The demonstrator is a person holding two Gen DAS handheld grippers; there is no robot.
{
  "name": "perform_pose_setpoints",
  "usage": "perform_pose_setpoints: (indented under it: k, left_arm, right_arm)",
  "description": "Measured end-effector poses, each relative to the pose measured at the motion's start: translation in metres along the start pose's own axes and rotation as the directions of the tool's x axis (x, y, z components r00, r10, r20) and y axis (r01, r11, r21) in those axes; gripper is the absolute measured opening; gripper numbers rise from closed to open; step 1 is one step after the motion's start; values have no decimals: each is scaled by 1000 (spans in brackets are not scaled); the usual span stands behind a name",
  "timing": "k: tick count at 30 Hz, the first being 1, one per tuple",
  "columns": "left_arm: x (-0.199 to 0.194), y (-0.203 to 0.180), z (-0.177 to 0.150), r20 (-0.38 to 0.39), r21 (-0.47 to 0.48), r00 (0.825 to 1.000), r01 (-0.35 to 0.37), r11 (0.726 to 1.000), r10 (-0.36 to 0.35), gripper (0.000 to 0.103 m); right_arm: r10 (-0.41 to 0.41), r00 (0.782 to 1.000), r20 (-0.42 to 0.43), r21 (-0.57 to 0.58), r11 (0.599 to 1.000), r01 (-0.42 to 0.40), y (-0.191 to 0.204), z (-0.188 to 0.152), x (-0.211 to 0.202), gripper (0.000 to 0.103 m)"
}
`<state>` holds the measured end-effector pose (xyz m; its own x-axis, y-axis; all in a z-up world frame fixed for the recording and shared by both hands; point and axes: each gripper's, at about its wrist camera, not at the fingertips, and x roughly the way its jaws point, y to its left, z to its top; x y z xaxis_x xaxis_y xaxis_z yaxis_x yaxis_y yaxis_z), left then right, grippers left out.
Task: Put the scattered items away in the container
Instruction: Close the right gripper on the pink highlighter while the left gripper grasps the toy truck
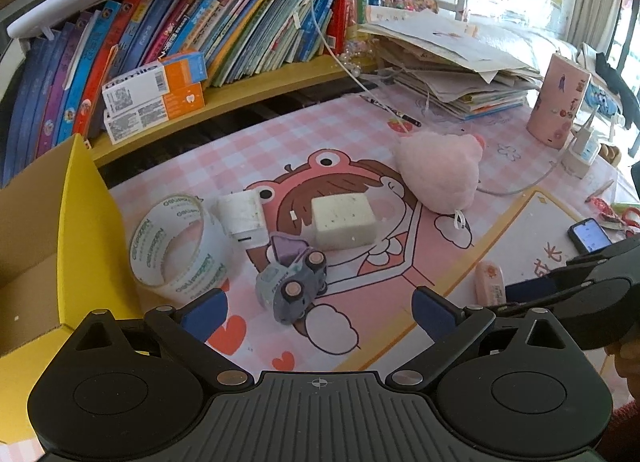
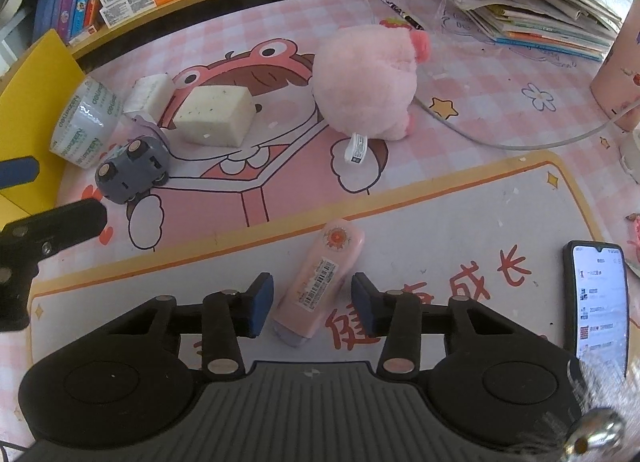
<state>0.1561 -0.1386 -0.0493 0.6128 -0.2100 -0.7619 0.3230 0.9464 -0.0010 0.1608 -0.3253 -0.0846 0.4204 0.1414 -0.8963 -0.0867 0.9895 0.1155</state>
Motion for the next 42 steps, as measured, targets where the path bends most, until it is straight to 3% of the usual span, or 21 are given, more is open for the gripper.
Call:
perform_pose_setpoints:
  k: [11, 13, 26, 33, 42]
  left_arm:
    - [7, -1, 4, -1, 16, 1000, 11, 1000, -11, 99]
    - [8, -1, 4, -2, 17, 1000, 10, 1000, -10, 99]
    - [10, -3, 3, 0, 26, 1000, 21, 999, -21, 99]
    - [19, -5, 4, -4, 41, 1000, 23, 999, -23, 92]
    - [46, 2, 7, -26, 72, 999, -29, 997, 31, 79]
  right_arm:
    - [-4, 1000, 13, -19, 1000, 4, 2, 0, 1, 33]
    - [0, 1000, 21, -19, 1000, 1, 2, 0, 0, 26]
    - [6, 999, 50, -14, 1000, -5, 1, 0, -8, 26]
    - [5, 999, 49, -15, 1000, -5, 2, 0, -8, 26]
    - [8, 999, 50, -11, 1000, -7, 1, 1, -8, 26]
